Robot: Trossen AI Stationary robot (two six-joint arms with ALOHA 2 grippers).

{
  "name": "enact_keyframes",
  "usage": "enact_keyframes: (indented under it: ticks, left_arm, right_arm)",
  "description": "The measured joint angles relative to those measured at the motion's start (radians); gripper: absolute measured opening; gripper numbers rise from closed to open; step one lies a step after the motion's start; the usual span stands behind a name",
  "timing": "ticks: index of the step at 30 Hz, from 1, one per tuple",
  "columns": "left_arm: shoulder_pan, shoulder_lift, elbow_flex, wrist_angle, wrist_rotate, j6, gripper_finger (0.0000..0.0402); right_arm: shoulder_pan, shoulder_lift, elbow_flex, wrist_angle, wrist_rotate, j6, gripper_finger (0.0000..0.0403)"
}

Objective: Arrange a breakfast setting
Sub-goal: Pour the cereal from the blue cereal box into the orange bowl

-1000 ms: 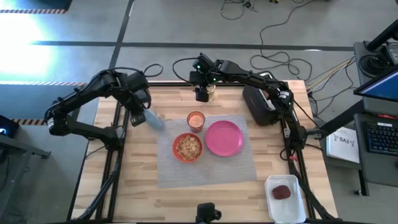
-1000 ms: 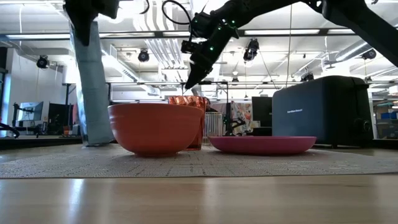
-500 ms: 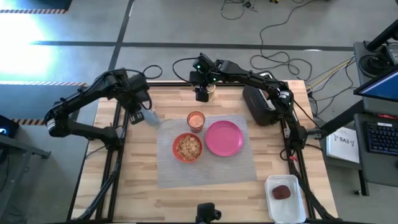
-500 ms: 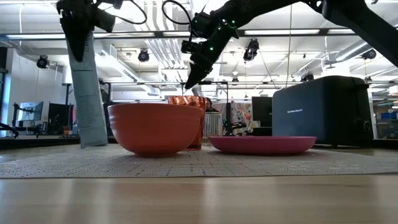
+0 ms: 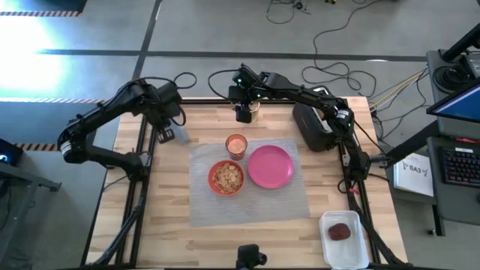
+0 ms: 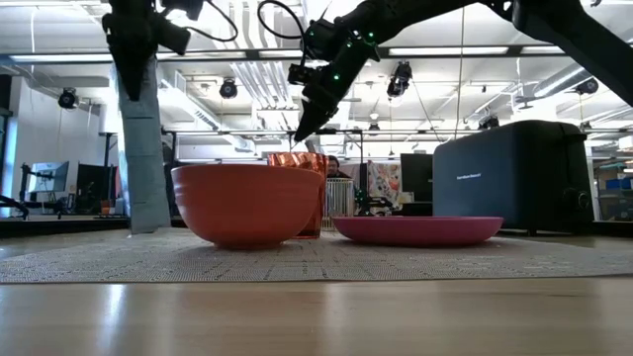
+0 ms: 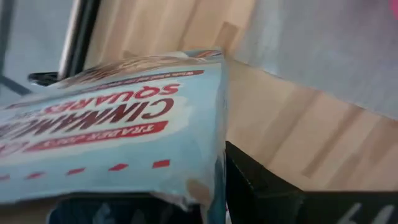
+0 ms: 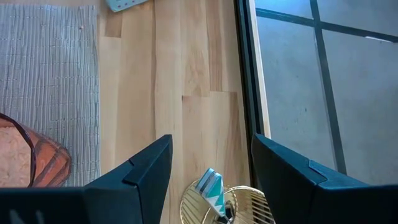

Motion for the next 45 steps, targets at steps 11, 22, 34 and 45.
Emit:
enact_keyframes:
  ticks: [11, 22, 34, 45]
  left_arm:
    - [-0.002, -0.002, 0.074, 0.001, 0.122, -0.017, 0.0001]
    - [-0.003, 0.000, 0.100, 0.001, 0.139, -0.081, 0.0048]
    - [-0.015, -0.002, 0.292, 0.001, 0.141, -0.204, 0.0098]
    - [-0.139, -0.002, 0.408, 0.024, 0.216, -0.494, 0.0105]
  right_arm:
    - [0.000, 0.000, 0.000, 0.000, 0.000, 0.000, 0.0210]
    - [0.000, 0.000, 0.000, 0.001, 0.000, 0.000, 0.0210]
    - [0.000, 0.000, 0.000, 0.001, 0.000, 0.000, 0.0210]
    - [0.000, 0.000, 0.000, 0.001, 0.000, 0.000, 0.0210]
